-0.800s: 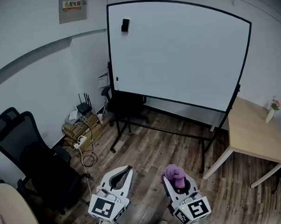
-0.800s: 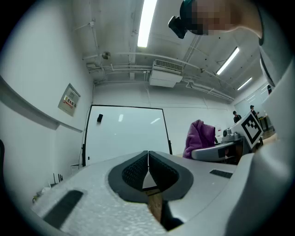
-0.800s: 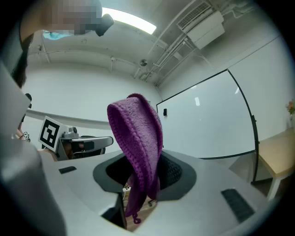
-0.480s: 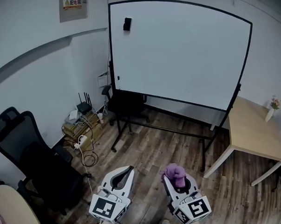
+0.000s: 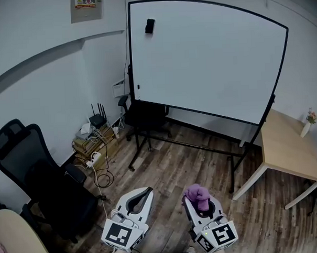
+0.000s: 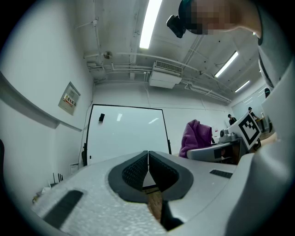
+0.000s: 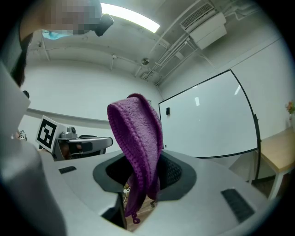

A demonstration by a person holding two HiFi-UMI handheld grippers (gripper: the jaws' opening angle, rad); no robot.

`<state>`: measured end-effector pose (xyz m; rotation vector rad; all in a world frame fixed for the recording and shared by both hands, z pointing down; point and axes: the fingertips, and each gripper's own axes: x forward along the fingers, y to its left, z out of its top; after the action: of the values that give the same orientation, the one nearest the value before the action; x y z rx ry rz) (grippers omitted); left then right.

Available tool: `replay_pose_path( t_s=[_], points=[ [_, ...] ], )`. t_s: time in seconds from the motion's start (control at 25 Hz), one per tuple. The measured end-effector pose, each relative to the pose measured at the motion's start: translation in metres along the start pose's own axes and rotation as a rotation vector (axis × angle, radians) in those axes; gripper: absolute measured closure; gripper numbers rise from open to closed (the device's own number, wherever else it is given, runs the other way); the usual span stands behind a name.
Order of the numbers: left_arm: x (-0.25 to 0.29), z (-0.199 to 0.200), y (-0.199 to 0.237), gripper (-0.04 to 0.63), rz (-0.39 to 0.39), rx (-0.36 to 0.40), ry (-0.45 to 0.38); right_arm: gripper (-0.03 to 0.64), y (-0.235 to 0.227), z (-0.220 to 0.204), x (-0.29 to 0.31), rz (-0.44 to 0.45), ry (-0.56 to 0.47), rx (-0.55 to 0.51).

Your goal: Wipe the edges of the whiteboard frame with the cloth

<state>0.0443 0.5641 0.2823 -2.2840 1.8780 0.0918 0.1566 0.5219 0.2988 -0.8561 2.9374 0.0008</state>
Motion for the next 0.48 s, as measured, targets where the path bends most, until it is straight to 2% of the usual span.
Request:
replay_pose_path(
  t_s=[0.28,0.48],
  points=[
    [-0.005,-0.008,0.019,0.575,0.011,-0.006,0.005,0.471,0.01,-0.007,0.016,0.011,-0.002,0.038],
    [0.012,-0.015,0.042,0.575,0.03,-0.006,0.006,0.471,0.0,-0.01,0.044,0.003,-0.002,-0.012]
  ],
)
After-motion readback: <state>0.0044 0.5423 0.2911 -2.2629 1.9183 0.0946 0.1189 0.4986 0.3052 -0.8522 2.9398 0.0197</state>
